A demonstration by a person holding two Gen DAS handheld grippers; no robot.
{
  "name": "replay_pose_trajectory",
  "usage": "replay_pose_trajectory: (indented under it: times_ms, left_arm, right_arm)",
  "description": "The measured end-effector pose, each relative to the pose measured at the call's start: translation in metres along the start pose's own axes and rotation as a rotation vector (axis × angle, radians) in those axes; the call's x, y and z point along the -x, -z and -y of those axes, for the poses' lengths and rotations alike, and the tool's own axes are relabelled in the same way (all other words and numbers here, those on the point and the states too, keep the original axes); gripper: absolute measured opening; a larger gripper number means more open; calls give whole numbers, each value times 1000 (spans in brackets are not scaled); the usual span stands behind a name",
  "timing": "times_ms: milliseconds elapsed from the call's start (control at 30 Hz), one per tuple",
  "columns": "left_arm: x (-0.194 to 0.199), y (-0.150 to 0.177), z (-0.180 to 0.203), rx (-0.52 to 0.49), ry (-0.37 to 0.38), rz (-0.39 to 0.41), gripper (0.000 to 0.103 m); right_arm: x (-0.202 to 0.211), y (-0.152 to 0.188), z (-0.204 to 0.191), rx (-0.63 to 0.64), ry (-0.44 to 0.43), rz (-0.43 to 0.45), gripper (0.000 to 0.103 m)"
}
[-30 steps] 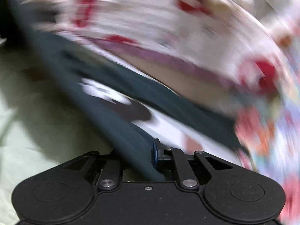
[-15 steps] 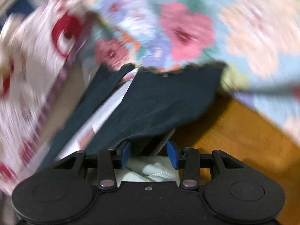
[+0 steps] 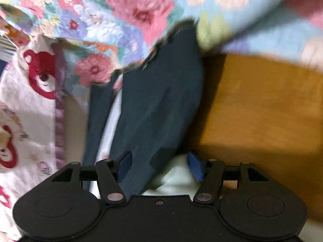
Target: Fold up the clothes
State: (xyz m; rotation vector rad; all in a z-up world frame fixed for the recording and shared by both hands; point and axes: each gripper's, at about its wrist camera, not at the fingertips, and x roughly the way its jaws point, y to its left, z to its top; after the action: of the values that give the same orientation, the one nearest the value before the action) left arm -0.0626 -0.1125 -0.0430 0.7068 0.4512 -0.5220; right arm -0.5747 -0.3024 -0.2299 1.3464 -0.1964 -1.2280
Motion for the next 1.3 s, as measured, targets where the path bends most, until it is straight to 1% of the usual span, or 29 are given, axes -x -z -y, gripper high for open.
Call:
replay_pose_trajectory:
  times_ms: [67, 100, 133, 167, 200, 267, 333, 400, 433, 467, 500, 533, 567, 600, 633, 667, 700, 733, 767, 833, 900, 967, 1000, 1033, 1100, 1133, 1167, 1233, 1300]
  left_arm:
    - [-3, 2, 3, -24, -2, -28, 47]
    - [-4, 1, 1, -21, 6, -34, 48]
    - [-5, 1, 0, -17, 15, -41, 52]
    - [-7, 0, -2, -10, 24, -49, 56]
    - [-9, 0, -5, -7, 33, -56, 58]
    - [-10, 0, -7, -29, 53, -60, 63]
    - [-10, 2, -5, -91, 54, -56, 64]
    - [-12, 4, -1, -170, 52, -51, 72]
    - [-14, 6, 2, -210, 50, -51, 79]
    - [-18, 8, 4, -238, 46, -57, 92]
    - [-22, 10, 6, -267, 43, -63, 97]
    - [-26, 12, 7, -289, 46, -72, 97]
    - [-32, 12, 8, -294, 62, -85, 94]
    - [-35, 11, 8, -296, 79, -91, 88]
    - [-34, 9, 7, -300, 101, -83, 54]
    - [-29, 4, 4, -307, 122, -61, 17]
    - [-19, -1, 1, -327, 86, -28, 14]
    - [-10, -7, -2, -348, 49, 5, 10]
    - [0, -13, -7, -361, 11, 38, 8]
    - [22, -21, -23, -343, -64, 101, 8]
    - [41, -22, -43, -279, -98, 124, 8]
    - [50, -13, -45, -284, -135, 125, 7]
    - [52, -7, -44, -295, -154, 122, 7]
    - [53, 0, -42, -308, -159, 114, 7]
    - [52, 11, -38, -304, -135, 88, 7]
    - [53, 15, -36, -299, -125, 75, 7]
    - [56, 19, -34, -298, -128, 71, 7]
    - [59, 24, -31, -278, -122, 67, 7]
    - [60, 27, -30, -247, -109, 66, 7]
  right_arm:
    - [-4, 8, -4, 4, -12, 34, 66]
    - [-9, 8, -8, 38, -15, 45, 50]
    - [-17, 7, -14, 100, 5, 45, 33]
    - [-24, 4, -22, 171, 40, 37, 11]
    - [-29, 1, -34, 255, 61, 37, 7]
    - [-27, -1, -64, 425, 44, 81, 6]
    - [-18, -2, -105, 630, 9, 136, 5]
    - [-8, -9, -130, 668, -73, 170, 4]
    - [-4, -14, -142, 672, -103, 190, 4]
    - [-2, -17, -149, 681, -115, 212, 4]
    - [-3, -18, -152, 685, -119, 224, 4]
    - [-7, -20, -153, 680, -117, 219, 4]
    - [-11, -22, -153, 674, -113, 211, 4]
    - [-16, -22, -152, 672, -107, 198, 4]
    - [-19, -22, -153, 680, -105, 188, 4]
    - [-21, -22, -154, 688, -104, 177, 5]
    - [-22, -21, -156, 696, -108, 172, 5]
    - [-16, -22, -159, 699, -132, 182, 4]
    - [-10, -24, -162, 696, -162, 196, 4]
    - [9, -29, -166, 649, -250, 244, 4]
    - [27, -32, -165, 617, -308, 278, 4]
    - [37, -24, -163, 683, -300, 297, 3]
    - [38, -17, -160, 732, -272, 290, 3]
    - [38, -10, -156, 772, -245, 278, 3]
    - [38, -4, -146, 767, -220, 231, 3]
    - [43, -3, -142, 762, -218, 228, 3]
    - [49, -1, -140, 760, -217, 231, 3]
    - [65, 1, -140, 770, -216, 267, 3]
    - [80, -5, -145, 776, -223, 301, 3]
